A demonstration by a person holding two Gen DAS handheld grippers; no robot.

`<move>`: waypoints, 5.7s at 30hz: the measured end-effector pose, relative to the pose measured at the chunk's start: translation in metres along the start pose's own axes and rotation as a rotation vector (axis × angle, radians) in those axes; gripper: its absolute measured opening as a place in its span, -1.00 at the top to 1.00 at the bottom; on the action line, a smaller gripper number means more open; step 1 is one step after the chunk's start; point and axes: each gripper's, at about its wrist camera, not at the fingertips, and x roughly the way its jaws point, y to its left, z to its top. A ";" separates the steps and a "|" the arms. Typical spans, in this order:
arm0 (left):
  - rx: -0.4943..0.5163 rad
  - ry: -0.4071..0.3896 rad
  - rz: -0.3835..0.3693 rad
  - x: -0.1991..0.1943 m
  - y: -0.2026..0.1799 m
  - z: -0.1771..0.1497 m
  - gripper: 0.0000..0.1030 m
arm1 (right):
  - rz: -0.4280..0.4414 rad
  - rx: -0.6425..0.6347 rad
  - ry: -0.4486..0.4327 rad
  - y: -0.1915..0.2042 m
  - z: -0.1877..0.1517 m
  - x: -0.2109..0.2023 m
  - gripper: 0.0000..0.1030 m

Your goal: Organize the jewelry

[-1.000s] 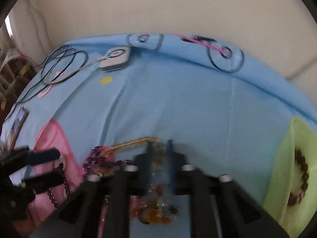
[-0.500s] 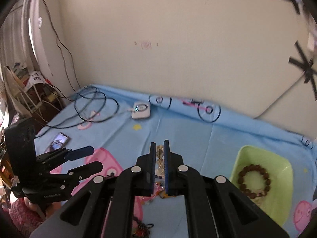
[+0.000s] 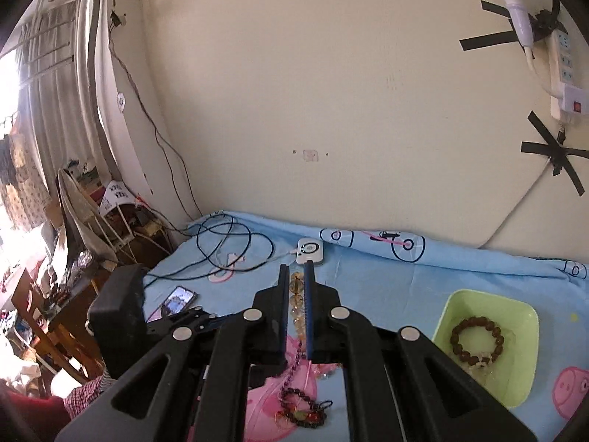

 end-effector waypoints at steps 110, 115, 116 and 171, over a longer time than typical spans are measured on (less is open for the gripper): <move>-0.171 0.193 -0.069 0.008 0.033 -0.016 -0.36 | 0.100 0.110 0.189 -0.022 -0.068 0.044 1.00; 0.012 0.206 -0.007 0.024 0.006 -0.027 -0.37 | 0.101 0.095 0.172 -0.021 -0.068 0.036 1.00; 0.043 0.210 0.002 0.030 0.001 -0.029 -0.37 | 0.098 0.084 0.167 -0.020 -0.066 0.032 1.00; 0.078 0.188 -0.209 0.110 -0.109 0.115 0.88 | -0.084 0.176 0.063 -0.150 -0.027 -0.023 1.00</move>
